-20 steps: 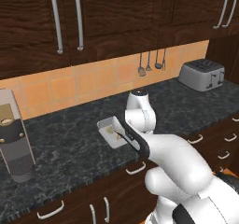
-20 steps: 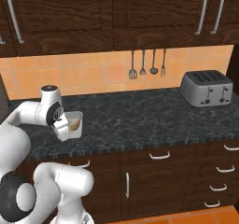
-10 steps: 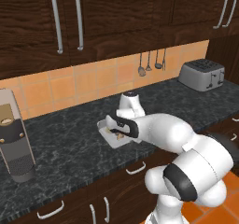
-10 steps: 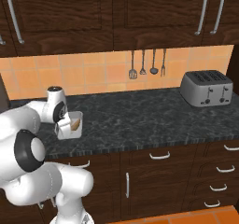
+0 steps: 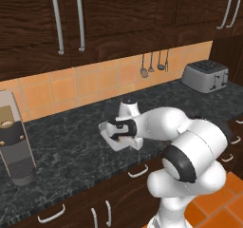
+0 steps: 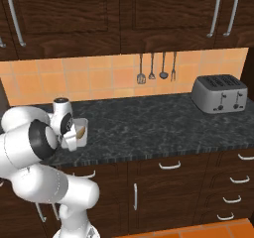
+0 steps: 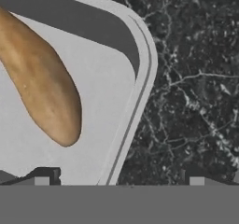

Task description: Take the meat container that has the steak and place it on the second highest rack of the freezer. Then take the vegetable container that has the sweet potato and garlic and place it on the highest rack of the freezer.

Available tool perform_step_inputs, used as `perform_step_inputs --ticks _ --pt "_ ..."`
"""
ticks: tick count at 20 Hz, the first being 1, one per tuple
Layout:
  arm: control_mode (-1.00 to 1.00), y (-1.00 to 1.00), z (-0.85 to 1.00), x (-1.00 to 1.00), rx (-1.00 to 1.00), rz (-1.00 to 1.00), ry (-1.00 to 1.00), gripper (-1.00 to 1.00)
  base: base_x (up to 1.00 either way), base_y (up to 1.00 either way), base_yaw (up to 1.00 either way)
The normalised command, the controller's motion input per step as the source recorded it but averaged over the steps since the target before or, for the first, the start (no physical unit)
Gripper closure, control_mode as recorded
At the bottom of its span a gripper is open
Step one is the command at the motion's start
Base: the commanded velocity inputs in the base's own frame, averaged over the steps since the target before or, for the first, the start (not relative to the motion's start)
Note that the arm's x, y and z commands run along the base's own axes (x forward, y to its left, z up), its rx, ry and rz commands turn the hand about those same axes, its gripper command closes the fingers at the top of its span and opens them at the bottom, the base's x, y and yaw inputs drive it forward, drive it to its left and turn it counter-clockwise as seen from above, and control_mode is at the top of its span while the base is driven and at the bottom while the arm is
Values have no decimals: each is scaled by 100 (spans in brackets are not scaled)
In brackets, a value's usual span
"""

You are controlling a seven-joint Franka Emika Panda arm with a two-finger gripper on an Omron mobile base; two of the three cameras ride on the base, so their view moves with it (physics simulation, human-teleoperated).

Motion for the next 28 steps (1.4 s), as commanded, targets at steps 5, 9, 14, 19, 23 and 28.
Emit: perform_step_inputs --ticks 5,9,14,19,23,28 --pt "-100 0 -28 -1 0 -3 0 100 0 0 0" --pt "-100 0 -12 -23 0 -7 0 100 0 0 0" --pt "-100 0 -1 -27 0 -9 0 100 0 0 0" --pt "-100 -2 11 -15 0 -4 0 100 0 0 0" --pt "-100 -12 90 -18 0 1 -13 100 0 0 0" --pt "-100 -22 100 -28 1 5 -11 100 0 0 0"
